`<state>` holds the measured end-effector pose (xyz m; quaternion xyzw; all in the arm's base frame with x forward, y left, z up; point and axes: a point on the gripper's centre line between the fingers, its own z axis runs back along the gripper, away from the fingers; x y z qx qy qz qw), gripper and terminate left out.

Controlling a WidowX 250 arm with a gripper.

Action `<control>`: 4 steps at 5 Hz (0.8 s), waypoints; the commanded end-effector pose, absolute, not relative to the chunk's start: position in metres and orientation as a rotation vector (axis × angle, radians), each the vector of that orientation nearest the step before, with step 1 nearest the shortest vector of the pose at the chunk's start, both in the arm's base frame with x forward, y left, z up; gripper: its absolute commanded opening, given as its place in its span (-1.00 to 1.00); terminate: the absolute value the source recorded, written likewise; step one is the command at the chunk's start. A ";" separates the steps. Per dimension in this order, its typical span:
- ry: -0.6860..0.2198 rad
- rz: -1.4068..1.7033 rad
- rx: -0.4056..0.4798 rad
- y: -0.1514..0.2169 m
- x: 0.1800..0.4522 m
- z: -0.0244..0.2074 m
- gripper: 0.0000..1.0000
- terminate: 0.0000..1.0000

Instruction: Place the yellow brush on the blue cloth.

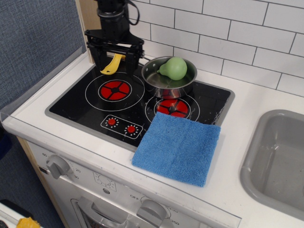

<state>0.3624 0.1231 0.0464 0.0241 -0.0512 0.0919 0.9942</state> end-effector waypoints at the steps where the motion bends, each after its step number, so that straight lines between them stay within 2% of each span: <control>1: -0.106 0.234 0.066 0.149 0.378 0.044 1.00 -1.00; 4: -0.057 0.227 0.079 0.167 0.393 0.032 1.00 -1.00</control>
